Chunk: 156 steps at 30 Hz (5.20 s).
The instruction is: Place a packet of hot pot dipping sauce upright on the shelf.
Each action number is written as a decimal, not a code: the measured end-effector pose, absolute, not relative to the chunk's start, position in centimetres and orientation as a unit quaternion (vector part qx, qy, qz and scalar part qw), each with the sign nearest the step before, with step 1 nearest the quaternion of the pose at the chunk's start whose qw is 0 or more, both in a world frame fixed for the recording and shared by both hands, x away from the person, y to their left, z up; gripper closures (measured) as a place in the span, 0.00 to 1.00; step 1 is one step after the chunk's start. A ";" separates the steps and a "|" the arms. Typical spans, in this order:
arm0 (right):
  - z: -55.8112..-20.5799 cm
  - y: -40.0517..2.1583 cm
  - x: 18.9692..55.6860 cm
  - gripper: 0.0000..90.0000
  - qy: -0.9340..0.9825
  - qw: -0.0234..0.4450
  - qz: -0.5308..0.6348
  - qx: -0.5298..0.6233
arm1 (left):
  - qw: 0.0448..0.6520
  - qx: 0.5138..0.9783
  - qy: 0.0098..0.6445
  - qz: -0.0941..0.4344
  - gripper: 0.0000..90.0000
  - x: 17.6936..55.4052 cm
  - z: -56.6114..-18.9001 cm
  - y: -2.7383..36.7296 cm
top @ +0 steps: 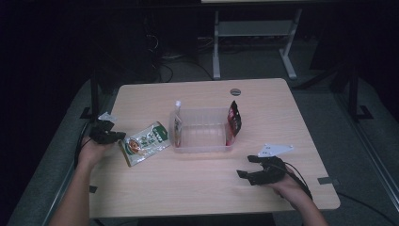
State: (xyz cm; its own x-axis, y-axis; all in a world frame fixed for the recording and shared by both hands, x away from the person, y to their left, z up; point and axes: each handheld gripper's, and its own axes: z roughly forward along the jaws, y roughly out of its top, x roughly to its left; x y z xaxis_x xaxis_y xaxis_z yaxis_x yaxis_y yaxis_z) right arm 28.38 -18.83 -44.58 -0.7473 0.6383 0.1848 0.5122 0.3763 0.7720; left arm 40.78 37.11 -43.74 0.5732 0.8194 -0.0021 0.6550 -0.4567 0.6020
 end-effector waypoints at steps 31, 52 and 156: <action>-44.5 -18.6 28.6 0.28 0.833 0.070 0.435 0.334 | 0.300 0.819 0.467 0.145 0.24 36.3 -44.0 34.0; -44.6 -18.5 28.6 0.28 0.835 0.074 0.431 0.333 | 0.287 0.828 0.462 0.134 0.31 37.0 -45.7 31.8; -42.1 -15.7 31.3 0.17 0.835 -0.057 0.492 0.239 | 0.442 0.881 0.166 -0.020 1.00 28.2 -38.8 16.9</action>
State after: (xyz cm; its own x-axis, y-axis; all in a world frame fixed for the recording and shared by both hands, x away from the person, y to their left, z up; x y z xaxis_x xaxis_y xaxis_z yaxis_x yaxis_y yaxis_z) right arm 31.30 -15.66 -42.14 -0.8795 0.3427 0.3301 0.4547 0.4012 0.7951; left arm 28.17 16.88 -38.78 0.9442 0.2743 -0.1823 0.3101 -0.5535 0.7730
